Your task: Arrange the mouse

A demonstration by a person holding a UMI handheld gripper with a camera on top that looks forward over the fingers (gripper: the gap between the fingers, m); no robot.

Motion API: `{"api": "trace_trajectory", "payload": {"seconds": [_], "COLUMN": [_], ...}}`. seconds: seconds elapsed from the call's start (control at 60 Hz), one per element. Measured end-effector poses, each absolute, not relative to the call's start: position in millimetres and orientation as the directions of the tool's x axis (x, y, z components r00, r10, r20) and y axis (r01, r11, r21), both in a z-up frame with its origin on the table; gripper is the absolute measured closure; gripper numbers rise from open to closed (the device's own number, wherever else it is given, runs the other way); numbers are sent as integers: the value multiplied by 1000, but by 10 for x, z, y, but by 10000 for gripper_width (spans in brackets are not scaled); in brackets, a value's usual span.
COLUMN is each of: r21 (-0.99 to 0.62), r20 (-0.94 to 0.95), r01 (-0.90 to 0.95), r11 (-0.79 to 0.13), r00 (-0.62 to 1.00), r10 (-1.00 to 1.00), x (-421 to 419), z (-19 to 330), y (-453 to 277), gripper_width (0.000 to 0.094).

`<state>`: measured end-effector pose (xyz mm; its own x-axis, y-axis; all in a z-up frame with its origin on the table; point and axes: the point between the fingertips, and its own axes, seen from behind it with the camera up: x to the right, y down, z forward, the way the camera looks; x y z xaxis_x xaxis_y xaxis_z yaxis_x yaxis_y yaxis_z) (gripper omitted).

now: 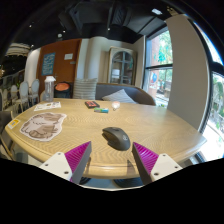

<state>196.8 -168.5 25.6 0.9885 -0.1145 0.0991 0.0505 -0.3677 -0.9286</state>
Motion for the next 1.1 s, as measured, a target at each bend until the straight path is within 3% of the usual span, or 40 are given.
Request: {"api": "trace_trajectory", "payload": {"seconds": [0.25, 0.367, 0.417, 0.467, 0.733, 0.85, 1.0, 1.1], "r21": [-889, -869, -864, -851, -872, -896, -922, -924], "r20": [120, 125, 144, 133, 187, 87, 138, 127], "r01": [40, 22, 36, 18, 57, 9, 135, 163], "r11": [-456, -494, -502, -524, -486, -444, -363, -346], "r00": [982, 976, 973, 974, 957, 984, 990, 984], "r10": [-149, -177, -179, -182, -223, -156, 16, 125], "x": [2454, 2632, 2663, 2674, 2629, 2008, 667, -281], "z": [-18, -16, -16, -57, 118, 481, 993, 1053], "y": [-925, -689, -575, -524, -445, -391, -226, -154], "gripper_width": [83, 137, 229, 429, 630, 631, 631, 632]}}
